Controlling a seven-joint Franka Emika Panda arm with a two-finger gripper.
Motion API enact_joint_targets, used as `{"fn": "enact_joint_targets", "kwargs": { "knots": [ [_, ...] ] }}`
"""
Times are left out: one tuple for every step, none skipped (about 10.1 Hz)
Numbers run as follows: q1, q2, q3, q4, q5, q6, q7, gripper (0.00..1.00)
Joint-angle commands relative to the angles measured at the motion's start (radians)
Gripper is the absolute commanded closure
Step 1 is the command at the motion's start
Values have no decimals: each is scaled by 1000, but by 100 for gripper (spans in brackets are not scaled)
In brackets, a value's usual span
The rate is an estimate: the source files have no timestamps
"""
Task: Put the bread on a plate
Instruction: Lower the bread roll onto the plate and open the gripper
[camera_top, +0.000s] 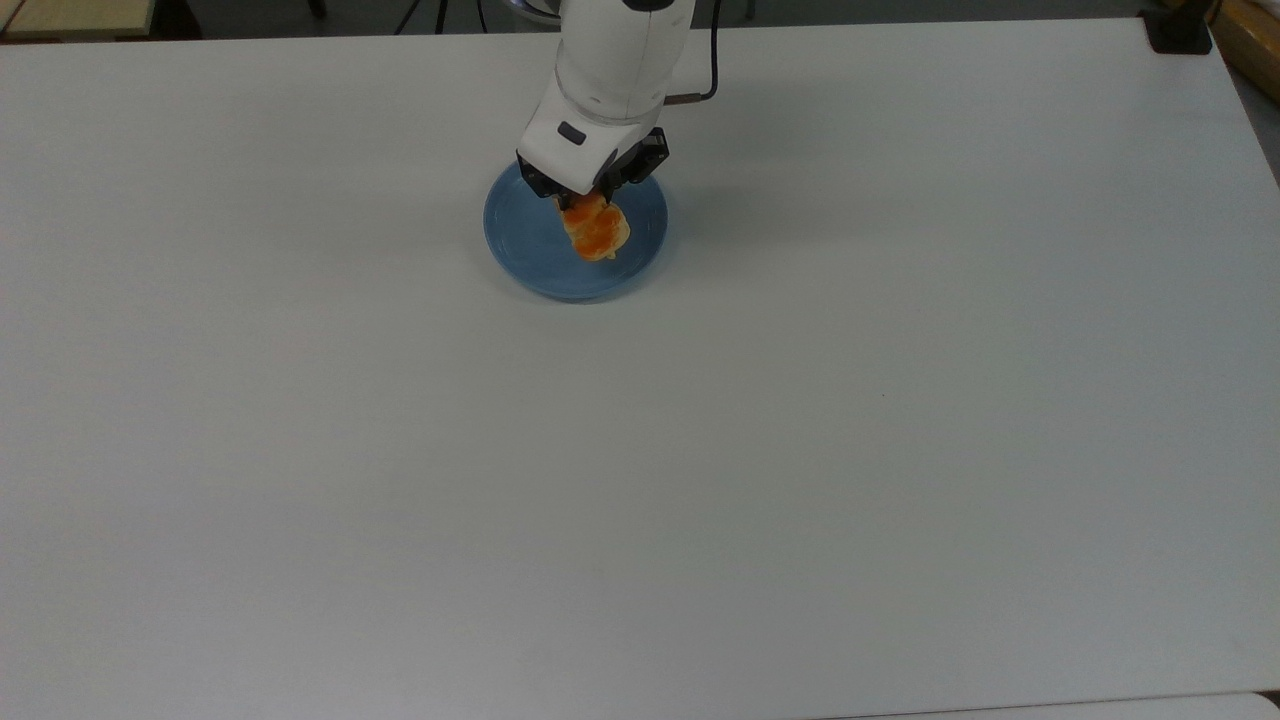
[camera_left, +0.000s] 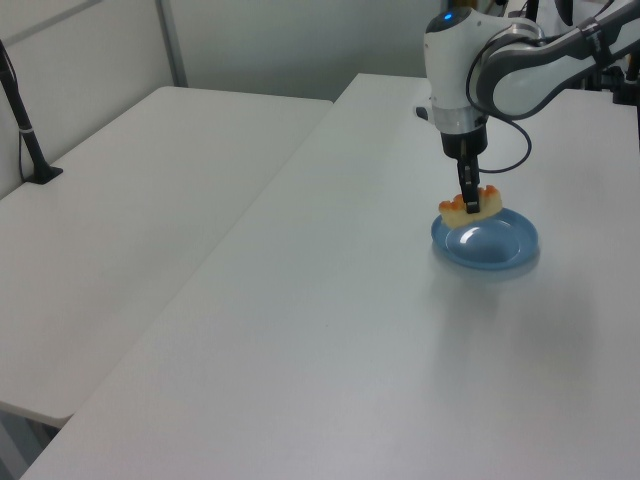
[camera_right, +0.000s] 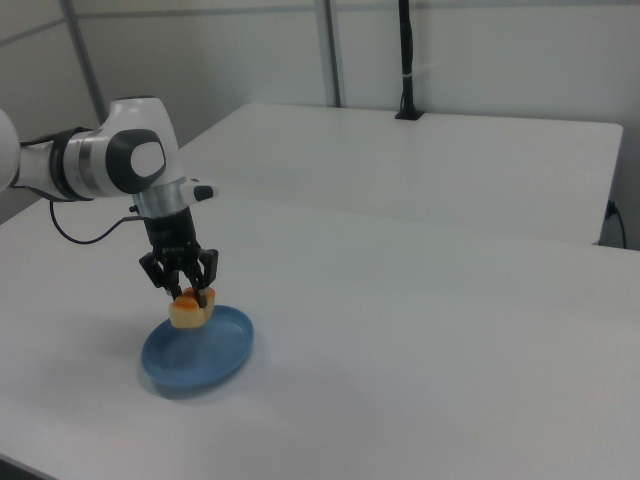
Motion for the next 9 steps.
{"fn": "enact_joint_targets", "kwargs": {
  "knots": [
    [14,-2,-6,-17,16,-9,-6,13],
    [14,-2,-7,-14,22,-12,-6,0],
    [14,-2,-7,-11,27,-13,-6,0],
    [14,-3,-7,-9,27,-16,-6,0],
    [14,-8,-7,9,28,-22,-4,0],
    [7,-11,-7,40,28,-27,27,0],
    [2,-13,-9,67,30,-26,64,0],
    [-8,-13,-10,107,30,-26,98,0],
    [-21,-10,-15,153,31,-26,126,0]
  ]
}}
